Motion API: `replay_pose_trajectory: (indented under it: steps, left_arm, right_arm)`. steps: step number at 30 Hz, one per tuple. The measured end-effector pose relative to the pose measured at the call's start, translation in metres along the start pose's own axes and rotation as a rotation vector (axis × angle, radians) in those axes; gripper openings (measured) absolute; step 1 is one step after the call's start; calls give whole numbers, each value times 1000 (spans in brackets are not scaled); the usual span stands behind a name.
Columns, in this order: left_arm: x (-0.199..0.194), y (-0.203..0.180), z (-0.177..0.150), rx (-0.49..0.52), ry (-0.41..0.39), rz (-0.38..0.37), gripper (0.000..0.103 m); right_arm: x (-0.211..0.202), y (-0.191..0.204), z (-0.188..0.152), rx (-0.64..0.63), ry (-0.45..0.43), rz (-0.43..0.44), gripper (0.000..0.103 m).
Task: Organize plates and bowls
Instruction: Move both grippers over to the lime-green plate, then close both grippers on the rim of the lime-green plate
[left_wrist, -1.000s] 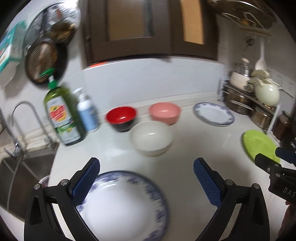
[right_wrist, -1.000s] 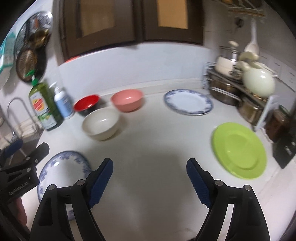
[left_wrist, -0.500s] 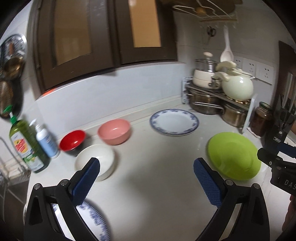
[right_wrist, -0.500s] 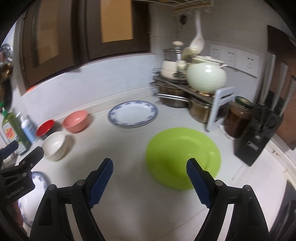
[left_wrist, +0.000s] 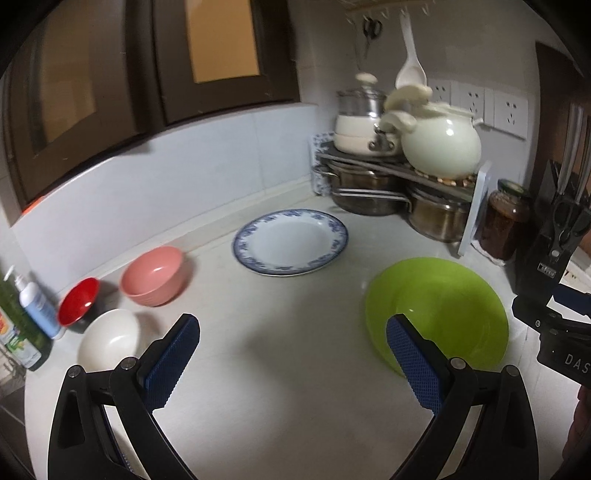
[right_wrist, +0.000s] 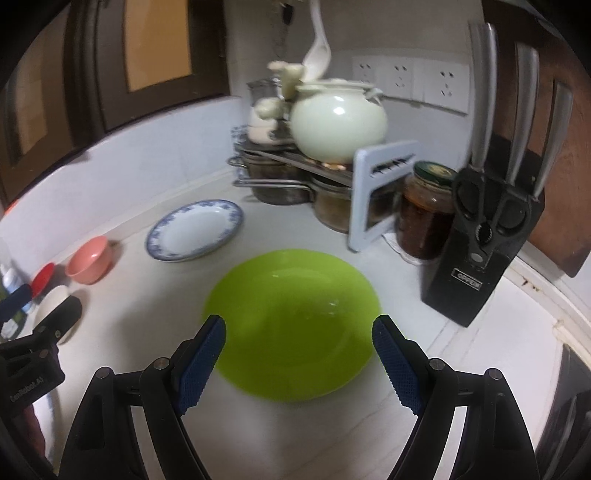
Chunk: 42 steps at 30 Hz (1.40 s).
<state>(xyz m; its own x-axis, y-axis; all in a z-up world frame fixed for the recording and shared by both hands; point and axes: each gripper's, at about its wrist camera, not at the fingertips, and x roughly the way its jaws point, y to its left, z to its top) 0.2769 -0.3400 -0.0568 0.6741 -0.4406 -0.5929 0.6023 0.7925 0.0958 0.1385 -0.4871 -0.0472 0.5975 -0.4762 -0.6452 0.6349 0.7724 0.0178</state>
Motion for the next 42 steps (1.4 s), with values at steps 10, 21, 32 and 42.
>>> replay_pose_trajectory:
  steps: [10, 21, 32, 42]
  left_arm:
    - [66, -47, 5, 65, 106, -60, 102]
    - [122, -75, -1, 99, 214, -115, 95]
    - [155, -85, -4, 95, 296, -166, 78]
    - [168, -90, -2, 94, 329, -210, 58]
  right_arm:
    - [59, -45, -1, 80, 89, -35, 82]
    - [114, -72, -8, 134, 187, -59, 78]
    - [142, -77, -11, 137, 239, -41, 66]
    - [152, -79, -10, 147, 272, -19, 53]
